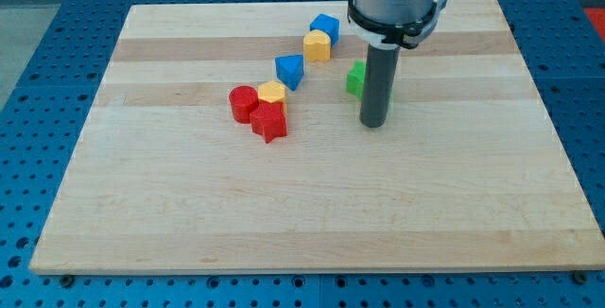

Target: Push the yellow hexagon along with the red circle to the left

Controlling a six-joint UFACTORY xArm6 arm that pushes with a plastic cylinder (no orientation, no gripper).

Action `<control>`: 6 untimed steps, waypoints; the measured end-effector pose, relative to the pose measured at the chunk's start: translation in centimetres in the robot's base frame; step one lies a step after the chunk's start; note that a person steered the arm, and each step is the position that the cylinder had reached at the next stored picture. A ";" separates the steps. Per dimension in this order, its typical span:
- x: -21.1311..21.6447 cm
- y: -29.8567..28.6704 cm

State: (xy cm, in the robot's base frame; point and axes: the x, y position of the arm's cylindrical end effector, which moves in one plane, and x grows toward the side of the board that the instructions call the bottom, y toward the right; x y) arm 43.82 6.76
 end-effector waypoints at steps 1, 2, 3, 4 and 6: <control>-0.1 -2.3; -0.7 -4.8; -2.2 -6.9; -3.0 -9.2; -4.1 -13.8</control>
